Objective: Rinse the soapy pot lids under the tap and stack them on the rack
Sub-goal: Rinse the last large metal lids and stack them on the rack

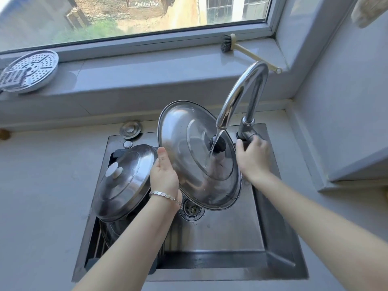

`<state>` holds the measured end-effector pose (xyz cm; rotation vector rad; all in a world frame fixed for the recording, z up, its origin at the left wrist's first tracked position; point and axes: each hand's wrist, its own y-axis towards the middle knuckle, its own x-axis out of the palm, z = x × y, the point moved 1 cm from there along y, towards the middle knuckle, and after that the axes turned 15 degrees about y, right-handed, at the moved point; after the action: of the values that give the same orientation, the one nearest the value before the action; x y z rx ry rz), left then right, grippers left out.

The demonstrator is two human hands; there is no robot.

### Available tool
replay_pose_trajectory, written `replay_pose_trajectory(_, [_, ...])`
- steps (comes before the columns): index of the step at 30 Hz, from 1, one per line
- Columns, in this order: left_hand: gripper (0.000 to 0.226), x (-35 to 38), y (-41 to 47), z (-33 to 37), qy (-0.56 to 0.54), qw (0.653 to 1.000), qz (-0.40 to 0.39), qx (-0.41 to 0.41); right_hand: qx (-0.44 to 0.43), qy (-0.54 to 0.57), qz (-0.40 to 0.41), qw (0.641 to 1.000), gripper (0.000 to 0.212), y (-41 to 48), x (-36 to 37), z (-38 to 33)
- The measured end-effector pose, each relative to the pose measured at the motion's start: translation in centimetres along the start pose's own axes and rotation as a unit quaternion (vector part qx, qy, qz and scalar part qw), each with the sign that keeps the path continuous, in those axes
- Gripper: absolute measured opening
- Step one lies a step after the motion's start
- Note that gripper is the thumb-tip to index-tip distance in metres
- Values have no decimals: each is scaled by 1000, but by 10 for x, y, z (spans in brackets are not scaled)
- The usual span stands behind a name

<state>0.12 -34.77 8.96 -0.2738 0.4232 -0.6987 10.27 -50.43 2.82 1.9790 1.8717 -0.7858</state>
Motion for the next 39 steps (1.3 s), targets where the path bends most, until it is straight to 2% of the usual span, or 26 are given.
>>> replay_pose_trajectory(1, [44,2,-1,0,3,1000,-3,2,-115,39,-13,992,47,-20,3,-15])
replay_pose_trajectory(2, [43,4,-3,-1,0,1000,-9,5,-210,68,-61,973,47,-40,10,-31])
replay_pose_trajectory(4, [38,8,-7,2,-42,998,-37,3,-328,71,-173,926,54,-68,30,-48])
replay_pose_trajectory(7, [39,6,-6,9,-69,995,-74,1,-411,42,-190,891,51,-84,50,-62])
replay_pose_trajectory(10, [43,-9,13,17,-72,997,-19,-18,-515,14,-225,827,44,-90,51,-34])
replay_pose_trajectory(12, [39,-21,27,17,-72,997,14,-21,-536,-14,-239,810,43,-88,44,1])
replay_pose_trajectory(16, [44,-26,28,18,-47,998,48,-4,-482,-15,-253,839,47,-88,41,10])
replay_pose_trajectory(19, [38,-19,16,25,-86,995,49,-6,-459,29,-239,855,49,-96,47,-21])
replay_pose_trajectory(21, [38,-19,13,27,-98,994,50,-12,-458,34,-228,859,48,-99,49,-22])
replay_pose_trajectory(22, [38,-20,12,28,-94,994,53,-14,-433,44,-220,873,49,-98,48,-17])
replay_pose_trajectory(24, [38,-25,11,26,-89,993,71,-19,-284,91,-219,929,56,-91,43,-1])
replay_pose_trajectory(26, [35,-27,6,23,-94,993,73,-21,-104,109,-230,962,56,-78,39,12])
replay_pose_trajectory(28, [34,-27,-3,16,-92,993,72,-29,-23,120,-204,971,52,-63,34,8])
replay_pose_trajectory(30, [31,-27,-10,12,-96,992,71,-41,14,138,-148,979,51,-52,30,-3])
replay_pose_trajectory(33, [33,-27,-7,15,-86,991,88,-46,6,123,-133,983,58,-68,30,-17])
replay_pose_trajectory(36, [36,-26,-8,20,-56,993,95,-39,-100,80,-189,974,75,-106,38,-26])
replay_pose_trajectory(39, [34,-26,-13,19,-47,995,85,-34,-102,100,-151,978,68,-86,39,-24])
